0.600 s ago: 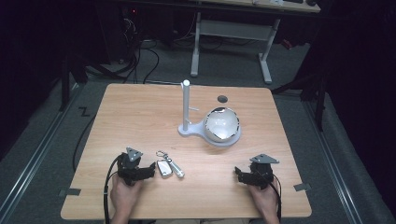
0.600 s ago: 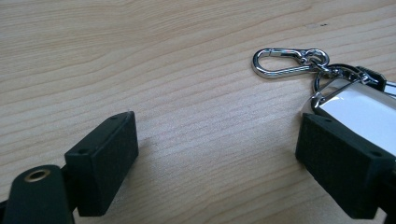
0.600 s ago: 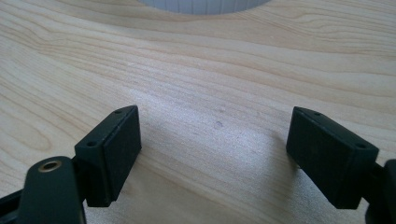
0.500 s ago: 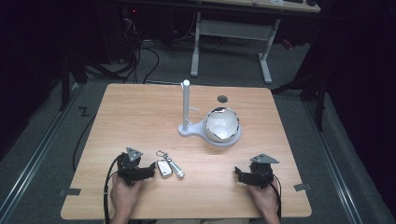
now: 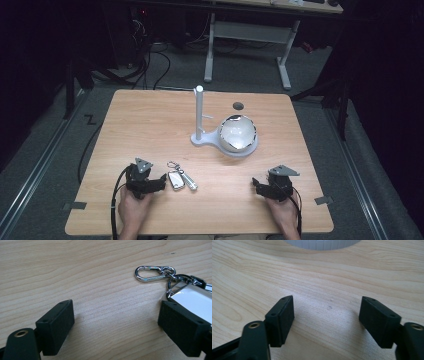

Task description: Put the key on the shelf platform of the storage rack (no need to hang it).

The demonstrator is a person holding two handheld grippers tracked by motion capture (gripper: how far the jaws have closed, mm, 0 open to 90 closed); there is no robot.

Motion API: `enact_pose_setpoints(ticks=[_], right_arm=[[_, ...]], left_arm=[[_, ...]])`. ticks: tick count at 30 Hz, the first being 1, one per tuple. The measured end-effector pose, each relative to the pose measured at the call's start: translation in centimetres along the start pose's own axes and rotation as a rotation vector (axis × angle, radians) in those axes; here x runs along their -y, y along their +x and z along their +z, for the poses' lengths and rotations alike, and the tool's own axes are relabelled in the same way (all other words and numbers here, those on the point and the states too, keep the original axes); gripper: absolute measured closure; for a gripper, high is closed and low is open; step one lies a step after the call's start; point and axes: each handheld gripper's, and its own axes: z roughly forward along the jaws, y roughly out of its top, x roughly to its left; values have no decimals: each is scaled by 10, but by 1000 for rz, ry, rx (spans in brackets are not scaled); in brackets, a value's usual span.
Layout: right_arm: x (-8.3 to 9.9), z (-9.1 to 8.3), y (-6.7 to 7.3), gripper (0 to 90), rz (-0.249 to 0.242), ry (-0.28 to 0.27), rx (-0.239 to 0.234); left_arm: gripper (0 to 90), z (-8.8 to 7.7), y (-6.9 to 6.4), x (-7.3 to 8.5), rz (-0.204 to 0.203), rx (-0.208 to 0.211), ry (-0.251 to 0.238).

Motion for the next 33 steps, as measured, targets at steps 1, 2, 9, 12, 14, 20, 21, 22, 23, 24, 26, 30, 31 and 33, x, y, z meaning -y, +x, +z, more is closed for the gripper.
enact_pose_setpoints(ticks=[1,2,9,12,14,20,21,22,23,24,26,30,31,33], right_arm=[[0,0,0,332,1,-4,3],[0,0,0,349,-1,-6,3],[0,-3,6,449,-31,-32,-7],[-1,-6,12,485,-23,-51,-47],[-4,-7,17,502,-33,-59,-77],[-15,-6,35,501,-74,-68,-157],[-15,-6,35,501,-74,-68,-157],[-18,-4,41,499,-80,-67,-189],[-20,-3,45,500,-85,-67,-200],[-21,-3,49,502,-91,-70,-212],[-25,-1,58,506,-99,-70,-240],[-31,3,72,516,-121,-67,-287],[-36,6,82,518,-129,-68,-324],[-40,10,93,515,-145,-61,-360]], left_arm=[[142,0,0,0,0,0,1],[142,0,0,0,0,-1,1],[144,0,0,0,-1,-1,0],[144,0,0,0,-1,-1,0],[144,0,0,0,-1,0,1],[144,0,0,0,-1,-1,0],[145,0,0,0,-1,-1,0],[145,0,0,0,0,1,1],[146,0,0,0,0,0,0],[146,0,0,0,0,0,-1],[147,0,0,0,0,0,-1],[148,0,0,0,0,0,-1],[148,0,0,0,0,0,-1],[148,0,0,0,0,0,-1]])
